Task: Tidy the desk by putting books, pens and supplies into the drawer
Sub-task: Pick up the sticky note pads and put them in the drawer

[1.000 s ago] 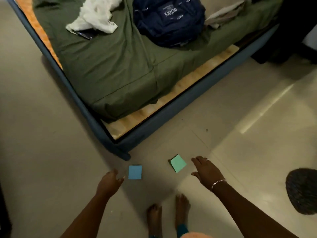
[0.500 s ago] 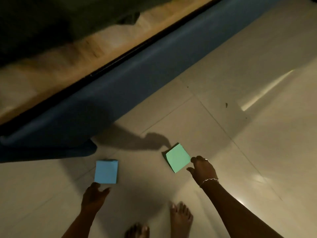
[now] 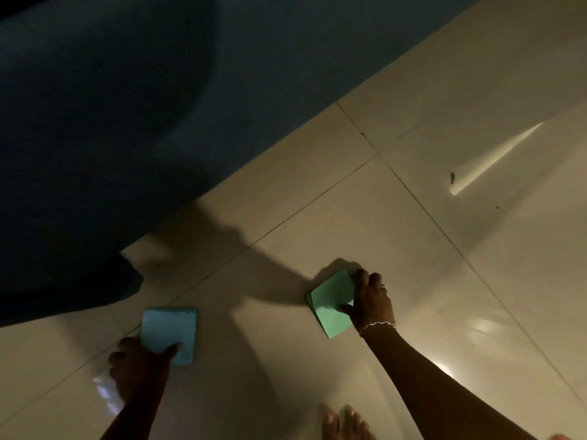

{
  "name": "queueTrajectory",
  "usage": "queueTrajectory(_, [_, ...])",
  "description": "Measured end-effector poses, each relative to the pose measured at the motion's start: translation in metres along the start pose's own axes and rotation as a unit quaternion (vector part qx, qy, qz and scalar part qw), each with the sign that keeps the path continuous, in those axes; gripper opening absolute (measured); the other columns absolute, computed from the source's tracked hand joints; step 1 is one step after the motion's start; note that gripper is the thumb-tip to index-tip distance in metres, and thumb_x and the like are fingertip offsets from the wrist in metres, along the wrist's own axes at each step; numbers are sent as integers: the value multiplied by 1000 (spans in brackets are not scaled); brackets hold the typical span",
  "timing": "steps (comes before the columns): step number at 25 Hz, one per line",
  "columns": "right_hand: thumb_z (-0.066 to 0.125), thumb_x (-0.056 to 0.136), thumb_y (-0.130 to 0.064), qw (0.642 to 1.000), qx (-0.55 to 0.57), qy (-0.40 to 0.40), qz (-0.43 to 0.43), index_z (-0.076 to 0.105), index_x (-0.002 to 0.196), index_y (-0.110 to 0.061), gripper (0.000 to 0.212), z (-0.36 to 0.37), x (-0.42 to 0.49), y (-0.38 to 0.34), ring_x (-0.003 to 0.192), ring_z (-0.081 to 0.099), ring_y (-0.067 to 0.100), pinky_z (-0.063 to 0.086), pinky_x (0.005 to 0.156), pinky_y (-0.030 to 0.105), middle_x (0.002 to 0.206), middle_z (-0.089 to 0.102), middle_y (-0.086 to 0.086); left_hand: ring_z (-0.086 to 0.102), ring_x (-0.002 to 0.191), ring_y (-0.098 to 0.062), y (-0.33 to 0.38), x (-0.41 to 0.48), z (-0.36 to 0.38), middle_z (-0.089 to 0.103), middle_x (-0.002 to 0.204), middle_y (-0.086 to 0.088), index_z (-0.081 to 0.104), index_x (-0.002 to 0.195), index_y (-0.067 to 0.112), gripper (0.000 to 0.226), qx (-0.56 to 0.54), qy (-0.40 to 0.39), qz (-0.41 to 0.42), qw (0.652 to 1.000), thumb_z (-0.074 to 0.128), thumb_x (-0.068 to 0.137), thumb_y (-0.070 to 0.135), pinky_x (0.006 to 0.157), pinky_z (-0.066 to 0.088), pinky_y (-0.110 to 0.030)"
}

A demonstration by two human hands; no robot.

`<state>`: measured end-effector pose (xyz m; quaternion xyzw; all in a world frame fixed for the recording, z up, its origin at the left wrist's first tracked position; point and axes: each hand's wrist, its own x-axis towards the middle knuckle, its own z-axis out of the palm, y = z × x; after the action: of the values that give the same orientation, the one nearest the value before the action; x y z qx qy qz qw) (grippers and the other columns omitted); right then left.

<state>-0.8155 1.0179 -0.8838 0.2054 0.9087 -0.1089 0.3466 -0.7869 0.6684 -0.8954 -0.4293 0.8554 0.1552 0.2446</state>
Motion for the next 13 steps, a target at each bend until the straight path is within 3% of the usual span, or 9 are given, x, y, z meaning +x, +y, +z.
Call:
queueTrajectory(3, [71,77,-36,1000,1,4,20,35,130,-12,69,5,2,-3,113,51,29,43,94,36,123,53,10,44,111,-53,-1,6,2,45,117,-39,39,120,-17,87,-4,7,-20,1000,88,58,19,86,40,-57])
queueTrajectory(6, [65,84,-27,1000,21,-6,18,40,133,-11,57,0,3,-5,114,52,31,45,94,37,124,49,12,53,104,-49,-9,14,0,57,106,-37,53,109,-15,66,-15,-14,2,1000,85,65,21,81,47,-50])
queueTrajectory(9, [52,90,-13,997,78,8,13,49,127,-13,37,-15,-1,-4,106,58,35,47,84,36,118,58,16,59,98,-46,-8,6,-6,61,107,-34,56,109,-12,40,-111,-26,5,993,72,77,6,78,51,-50])
queueTrajectory(13, [50,89,-7,993,110,41,0,58,117,-11,30,-62,-46,-4,100,60,37,45,75,32,107,66,19,55,105,-48,7,-45,-47,55,117,-31,53,120,-8,35,-279,-103,25,955,56,85,-9,83,50,-58])
